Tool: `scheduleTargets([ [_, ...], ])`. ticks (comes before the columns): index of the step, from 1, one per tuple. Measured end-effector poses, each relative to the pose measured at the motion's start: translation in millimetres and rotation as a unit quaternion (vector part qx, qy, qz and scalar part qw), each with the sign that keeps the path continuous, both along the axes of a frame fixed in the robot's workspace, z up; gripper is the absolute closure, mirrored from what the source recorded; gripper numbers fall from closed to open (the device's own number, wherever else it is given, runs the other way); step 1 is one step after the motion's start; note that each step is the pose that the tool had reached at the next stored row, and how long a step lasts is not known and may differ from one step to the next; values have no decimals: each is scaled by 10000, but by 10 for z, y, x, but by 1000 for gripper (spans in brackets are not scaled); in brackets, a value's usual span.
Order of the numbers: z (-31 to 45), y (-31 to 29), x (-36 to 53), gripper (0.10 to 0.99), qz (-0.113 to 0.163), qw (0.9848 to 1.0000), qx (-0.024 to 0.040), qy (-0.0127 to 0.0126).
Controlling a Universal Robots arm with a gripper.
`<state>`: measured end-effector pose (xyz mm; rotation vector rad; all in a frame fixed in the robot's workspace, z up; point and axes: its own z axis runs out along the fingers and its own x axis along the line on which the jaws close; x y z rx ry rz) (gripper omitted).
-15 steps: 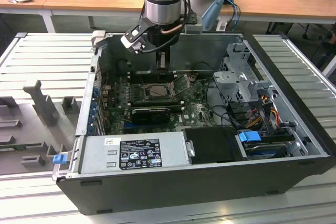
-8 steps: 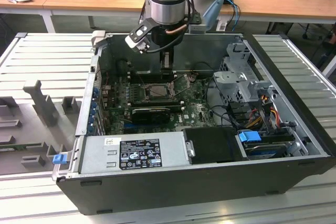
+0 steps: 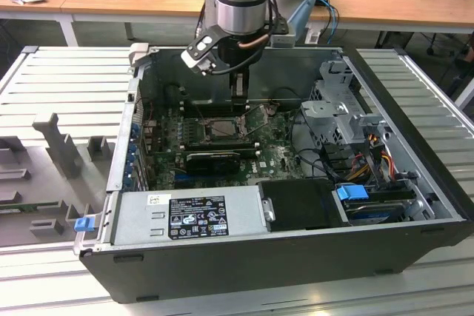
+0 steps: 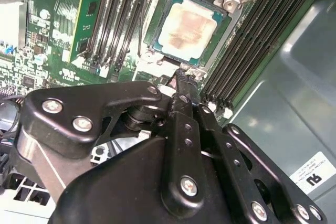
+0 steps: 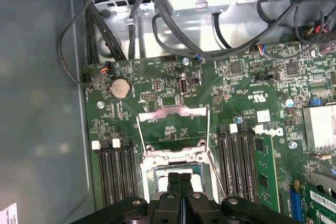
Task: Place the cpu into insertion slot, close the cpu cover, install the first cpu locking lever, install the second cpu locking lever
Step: 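Close the cpu cover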
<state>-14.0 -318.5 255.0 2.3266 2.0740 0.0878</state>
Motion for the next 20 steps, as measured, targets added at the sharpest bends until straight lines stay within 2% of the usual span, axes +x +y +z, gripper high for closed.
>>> scheduleTargets([
  [10,0,0,103,980,6,10000,0,0],
  [16,-2,0,133,980,7,10000,1,0],
  [18,21,0,134,980,14,10000,3,0],
  [19,21,0,147,980,39,10000,3,7],
  [20,22,0,182,980,91,10000,2,39],
])
